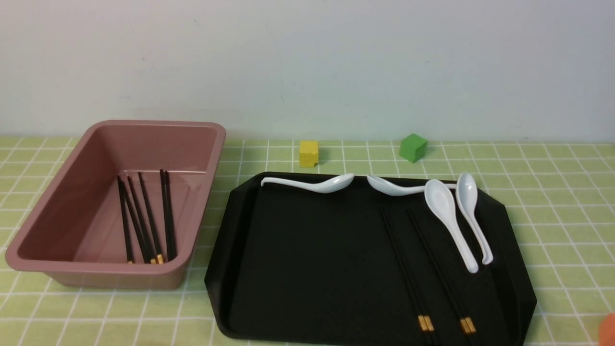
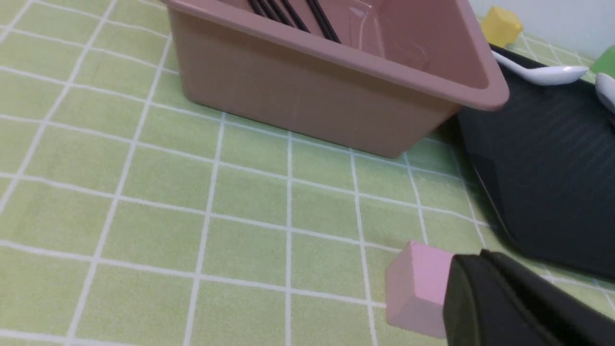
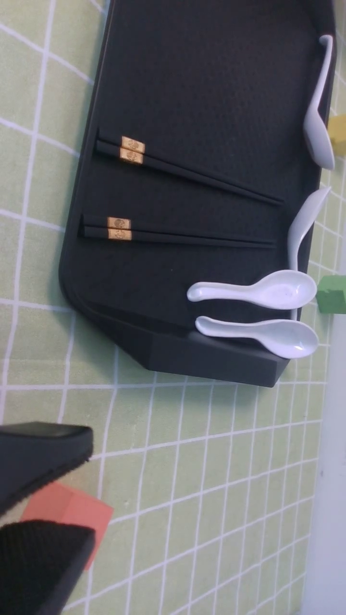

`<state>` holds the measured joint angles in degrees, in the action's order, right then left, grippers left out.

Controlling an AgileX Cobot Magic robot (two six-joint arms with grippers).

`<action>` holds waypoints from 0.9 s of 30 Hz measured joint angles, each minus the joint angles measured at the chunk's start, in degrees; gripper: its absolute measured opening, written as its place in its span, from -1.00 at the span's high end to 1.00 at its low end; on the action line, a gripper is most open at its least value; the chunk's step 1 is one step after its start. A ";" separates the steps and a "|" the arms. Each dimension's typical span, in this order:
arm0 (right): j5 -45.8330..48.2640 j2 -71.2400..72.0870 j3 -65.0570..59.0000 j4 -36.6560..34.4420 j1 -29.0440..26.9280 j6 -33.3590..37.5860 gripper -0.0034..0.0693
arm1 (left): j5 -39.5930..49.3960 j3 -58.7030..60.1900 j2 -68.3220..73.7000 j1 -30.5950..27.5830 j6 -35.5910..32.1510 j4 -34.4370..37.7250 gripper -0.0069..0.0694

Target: On green tablecloth take chopsticks from black tray and put them in box.

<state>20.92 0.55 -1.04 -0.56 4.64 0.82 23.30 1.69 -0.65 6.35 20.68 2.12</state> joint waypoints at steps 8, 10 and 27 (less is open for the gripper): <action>0.00 0.00 0.00 0.00 0.00 0.00 0.25 | 0.00 0.00 -0.04 -1.51 0.00 0.00 0.82; 0.00 0.00 0.00 0.00 0.00 0.00 0.25 | 0.00 0.00 -0.04 -1.51 0.00 0.00 0.81; 0.00 0.00 0.00 0.00 0.00 0.00 0.25 | 0.00 0.00 -0.04 -1.51 0.00 0.00 0.78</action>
<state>20.92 0.55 -1.04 -0.56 4.64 0.82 23.30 1.69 -0.69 4.83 20.68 2.12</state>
